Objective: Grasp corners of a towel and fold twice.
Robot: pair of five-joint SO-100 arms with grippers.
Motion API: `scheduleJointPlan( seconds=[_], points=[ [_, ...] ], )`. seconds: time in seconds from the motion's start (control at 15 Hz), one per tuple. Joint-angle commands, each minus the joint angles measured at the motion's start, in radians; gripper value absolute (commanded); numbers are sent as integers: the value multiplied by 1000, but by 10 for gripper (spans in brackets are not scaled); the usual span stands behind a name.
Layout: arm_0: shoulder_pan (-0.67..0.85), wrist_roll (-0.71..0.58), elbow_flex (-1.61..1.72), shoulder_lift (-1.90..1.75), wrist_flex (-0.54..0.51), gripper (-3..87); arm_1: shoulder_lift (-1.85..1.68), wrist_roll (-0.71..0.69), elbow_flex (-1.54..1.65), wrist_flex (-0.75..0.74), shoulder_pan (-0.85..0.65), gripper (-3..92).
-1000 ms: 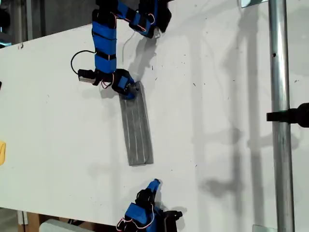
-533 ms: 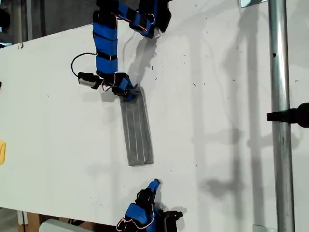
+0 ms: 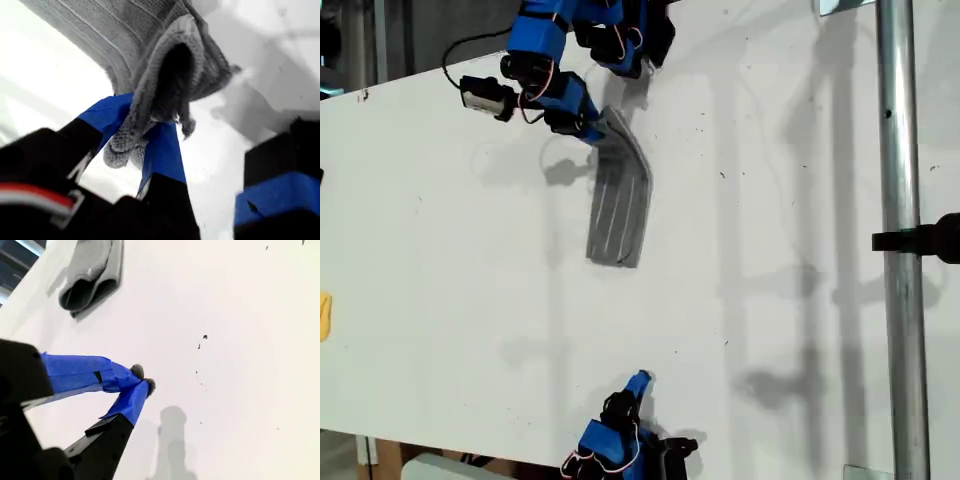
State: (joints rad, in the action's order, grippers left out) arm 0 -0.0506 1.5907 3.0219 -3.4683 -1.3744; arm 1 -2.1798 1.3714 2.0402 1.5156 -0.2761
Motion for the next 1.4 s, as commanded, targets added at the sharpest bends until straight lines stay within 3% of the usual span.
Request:
scheduleJointPlan(
  seconds=[0.0, 0.2, 0.33, 0.4, 0.47, 0.6, 0.8, 0.87, 0.93, 1.0, 1.2, 1.33],
  points=[
    [23, -6, -20, -6, 11, -26, 328, -34, -285, -238, 51, -2],
    [25, 40, 40, -6, 51, -22, 692, -64, -618, -428, 78, -2],
    [26, 138, 87, -6, 74, 5, 749, -64, -623, -523, 75, 38],
    [23, 187, 92, -6, 69, 15, 719, -66, -583, -580, 80, 289],
    [20, 199, 92, -6, 69, 15, 652, -97, -554, -637, 87, 347],
    [31, 202, 92, -6, 67, 20, 407, -195, -410, -830, 72, 144],
    [80, 144, 92, -6, 66, 31, 92, -181, -141, -730, -9, 129],
    [80, 172, 92, -6, 66, 31, -63, -178, 18, -723, -18, 70],
    [80, 137, 92, -6, 64, 31, -250, -178, 206, -729, -20, 1],
    [80, 23, 92, -6, 64, 31, -480, -160, 414, -736, -18, -3],
    [74, -629, 97, -6, 83, 29, -1097, -60, 710, -359, -20, -3],
    [78, -589, 97, -6, 77, 26, -1115, -15, 775, -212, -32, -3]
  ],
)
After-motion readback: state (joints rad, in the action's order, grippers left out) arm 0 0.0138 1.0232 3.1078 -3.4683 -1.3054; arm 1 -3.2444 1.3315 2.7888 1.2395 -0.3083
